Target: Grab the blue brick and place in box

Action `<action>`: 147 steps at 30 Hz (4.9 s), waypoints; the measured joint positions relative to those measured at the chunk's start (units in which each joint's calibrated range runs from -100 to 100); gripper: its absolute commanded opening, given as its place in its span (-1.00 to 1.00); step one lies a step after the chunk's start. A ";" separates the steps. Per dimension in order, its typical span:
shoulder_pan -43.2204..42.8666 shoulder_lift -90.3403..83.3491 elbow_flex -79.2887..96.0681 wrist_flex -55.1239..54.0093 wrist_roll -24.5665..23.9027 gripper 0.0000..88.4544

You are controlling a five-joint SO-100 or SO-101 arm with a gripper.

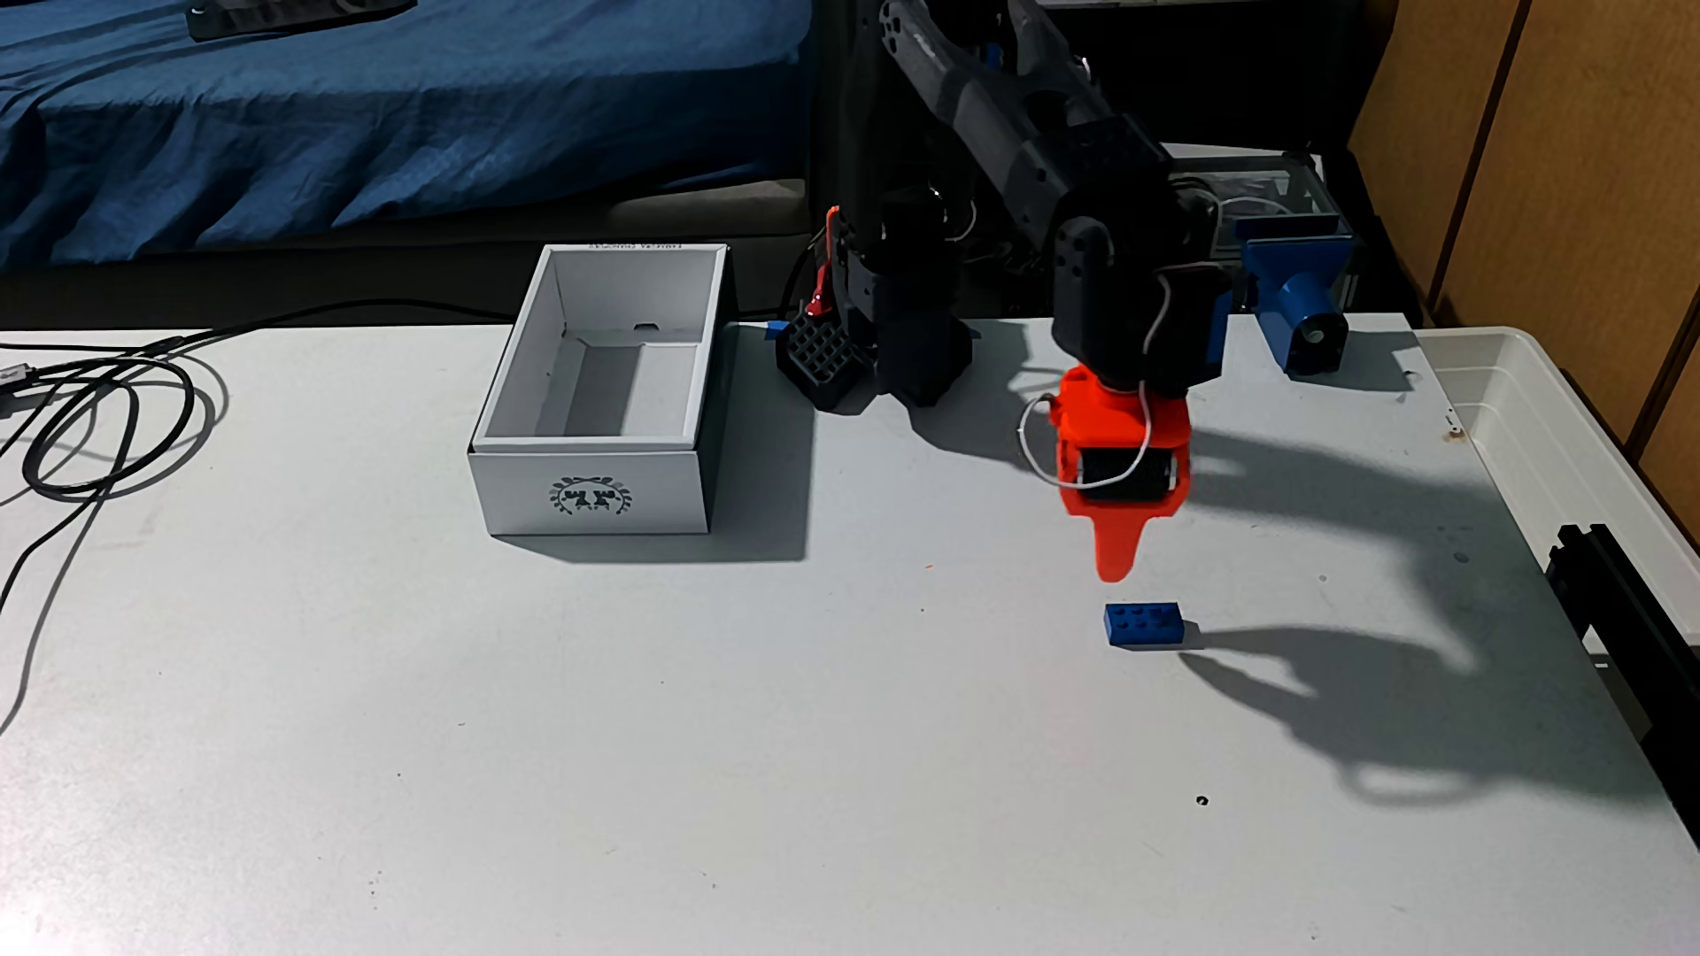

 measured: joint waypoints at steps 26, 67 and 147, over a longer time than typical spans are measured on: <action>-4.50 7.01 2.15 -6.32 -2.53 -0.60; -0.22 10.30 -5.54 1.67 -2.74 -0.98; 66.20 -34.88 -3.84 32.50 30.74 -0.98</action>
